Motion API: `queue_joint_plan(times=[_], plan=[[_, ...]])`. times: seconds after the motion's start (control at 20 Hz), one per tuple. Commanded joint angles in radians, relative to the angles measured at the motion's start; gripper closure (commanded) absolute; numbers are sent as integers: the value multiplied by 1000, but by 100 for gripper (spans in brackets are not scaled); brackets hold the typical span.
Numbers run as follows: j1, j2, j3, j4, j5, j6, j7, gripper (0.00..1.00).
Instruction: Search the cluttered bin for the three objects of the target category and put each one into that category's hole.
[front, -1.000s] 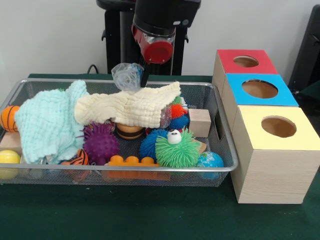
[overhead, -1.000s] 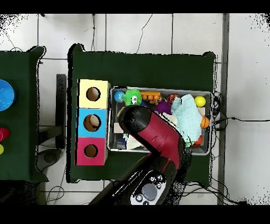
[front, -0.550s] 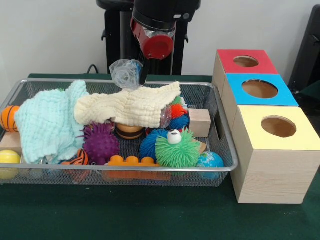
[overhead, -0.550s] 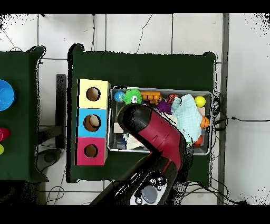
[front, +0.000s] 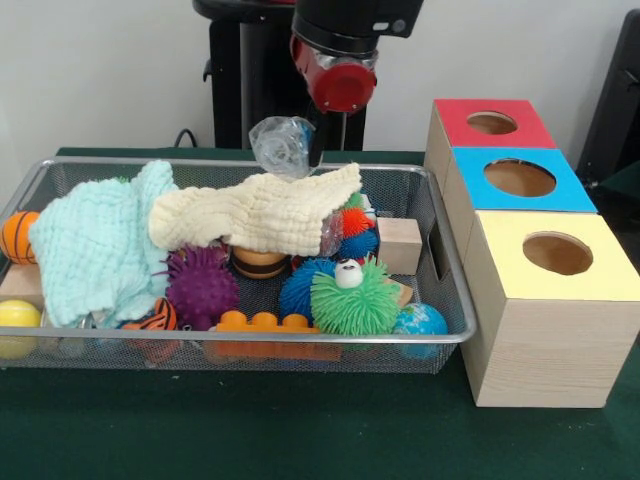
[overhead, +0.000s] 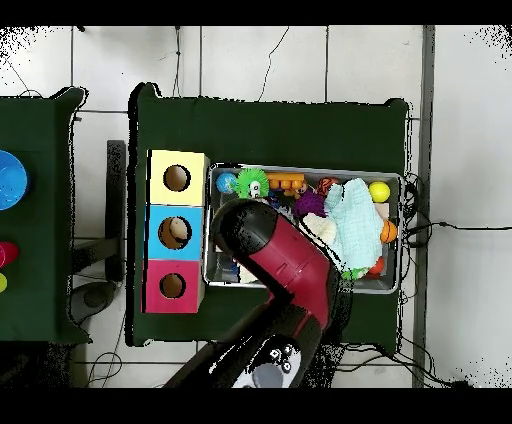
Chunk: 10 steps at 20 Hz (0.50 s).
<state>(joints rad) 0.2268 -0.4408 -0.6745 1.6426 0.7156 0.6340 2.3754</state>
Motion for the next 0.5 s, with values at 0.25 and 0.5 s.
queue_joint_plan(times=[0.25, 0.5], plan=[[85, 21, 110, 83, 118, 3, 436, 100], [108, 25, 108, 74, 129, 22, 489, 100]])
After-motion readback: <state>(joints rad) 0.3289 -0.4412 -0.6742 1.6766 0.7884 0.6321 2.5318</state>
